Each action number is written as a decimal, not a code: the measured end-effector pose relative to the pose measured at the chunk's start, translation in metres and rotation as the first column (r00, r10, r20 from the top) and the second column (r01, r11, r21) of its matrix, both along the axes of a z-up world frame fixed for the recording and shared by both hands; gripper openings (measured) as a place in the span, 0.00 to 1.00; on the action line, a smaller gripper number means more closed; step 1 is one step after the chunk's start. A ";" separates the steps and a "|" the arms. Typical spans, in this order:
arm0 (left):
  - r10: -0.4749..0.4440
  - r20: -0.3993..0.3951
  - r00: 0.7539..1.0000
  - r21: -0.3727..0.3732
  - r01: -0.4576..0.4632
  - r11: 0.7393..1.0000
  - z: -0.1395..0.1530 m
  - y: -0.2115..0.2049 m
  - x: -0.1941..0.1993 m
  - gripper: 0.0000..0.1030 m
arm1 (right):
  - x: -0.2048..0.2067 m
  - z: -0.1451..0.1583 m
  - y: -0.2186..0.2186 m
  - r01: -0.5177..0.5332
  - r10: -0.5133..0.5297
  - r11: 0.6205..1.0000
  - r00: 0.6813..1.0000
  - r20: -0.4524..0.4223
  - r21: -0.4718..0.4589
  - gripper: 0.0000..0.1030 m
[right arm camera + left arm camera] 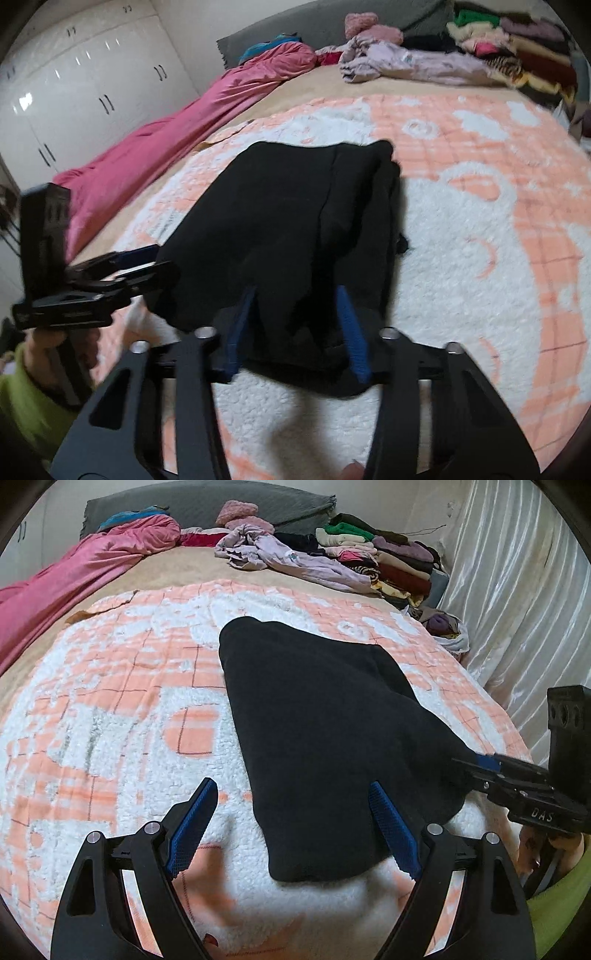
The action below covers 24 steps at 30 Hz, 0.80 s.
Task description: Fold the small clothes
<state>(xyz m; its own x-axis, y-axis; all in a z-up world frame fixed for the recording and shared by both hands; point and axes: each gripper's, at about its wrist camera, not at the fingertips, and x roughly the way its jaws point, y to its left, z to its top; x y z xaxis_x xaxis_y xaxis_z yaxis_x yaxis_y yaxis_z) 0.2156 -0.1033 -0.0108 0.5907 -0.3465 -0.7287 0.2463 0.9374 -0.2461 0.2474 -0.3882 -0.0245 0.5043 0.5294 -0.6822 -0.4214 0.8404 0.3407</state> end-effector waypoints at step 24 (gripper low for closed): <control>-0.034 0.003 0.999 0.055 0.034 0.998 0.003 -0.014 -0.004 0.79 | -0.026 -0.008 0.009 0.050 -0.047 0.992 0.999 0.028 -0.113 0.11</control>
<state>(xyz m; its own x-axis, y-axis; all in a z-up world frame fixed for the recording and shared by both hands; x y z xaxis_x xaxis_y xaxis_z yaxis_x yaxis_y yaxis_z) 0.2121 -0.1176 -0.0081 0.5819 -0.3260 -0.7451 0.2791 0.9405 -0.1936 0.2218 -0.3796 -0.0326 0.5451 0.4241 -0.7232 -0.3868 0.8925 0.2318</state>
